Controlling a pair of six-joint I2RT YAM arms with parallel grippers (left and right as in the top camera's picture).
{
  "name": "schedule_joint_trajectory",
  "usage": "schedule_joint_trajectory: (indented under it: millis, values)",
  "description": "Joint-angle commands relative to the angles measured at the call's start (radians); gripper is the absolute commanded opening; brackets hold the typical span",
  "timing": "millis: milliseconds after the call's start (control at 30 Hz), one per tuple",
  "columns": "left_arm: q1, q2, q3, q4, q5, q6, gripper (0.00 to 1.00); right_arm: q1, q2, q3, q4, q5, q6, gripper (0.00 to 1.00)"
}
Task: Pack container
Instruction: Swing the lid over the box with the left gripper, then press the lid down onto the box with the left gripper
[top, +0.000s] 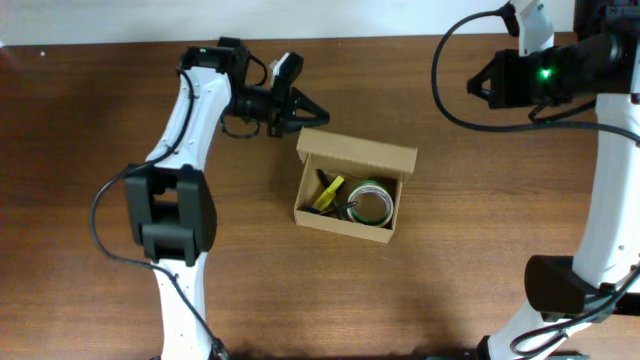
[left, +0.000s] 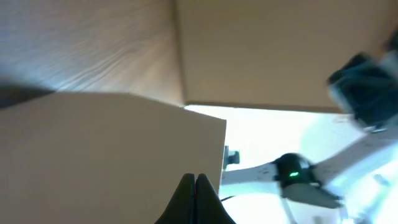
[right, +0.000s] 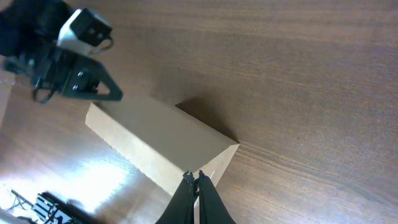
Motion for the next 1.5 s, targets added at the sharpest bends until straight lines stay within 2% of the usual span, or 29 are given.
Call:
schedule_joint_trajectory:
  millis: [0, 200, 467, 767, 1133, 1467]
  values:
    - [-0.034, -0.052, -0.003, -0.069, -0.231, 0.123, 0.02, -0.001, -0.045, 0.017, -0.006, 0.016, 0.008, 0.04]
    - [-0.113, -0.050, -0.003, -0.198, -0.445, 0.144, 0.02, -0.001, -0.087, 0.017, -0.006, 0.016, 0.011, 0.04]
    - [-0.203, -0.049, -0.005, -0.191, -0.610, 0.140, 0.02, -0.001, -0.182, 0.017, -0.006, 0.027, 0.011, 0.04]
    - [-0.239, -0.049, -0.005, -0.104, -1.151, 0.060, 0.02, 0.088, -0.241, 0.016, -0.006, 0.235, 0.060, 0.04]
    - [-0.329, -0.049, -0.024, -0.069, -1.199, 0.061, 0.02, 0.131, -0.240, 0.014, -0.006, 0.270, 0.060, 0.04]
    - [-0.414, -0.049, -0.238, 0.103, -1.200, 0.061, 0.02, 0.131, -0.240, 0.014, -0.006, 0.270, 0.060, 0.04]
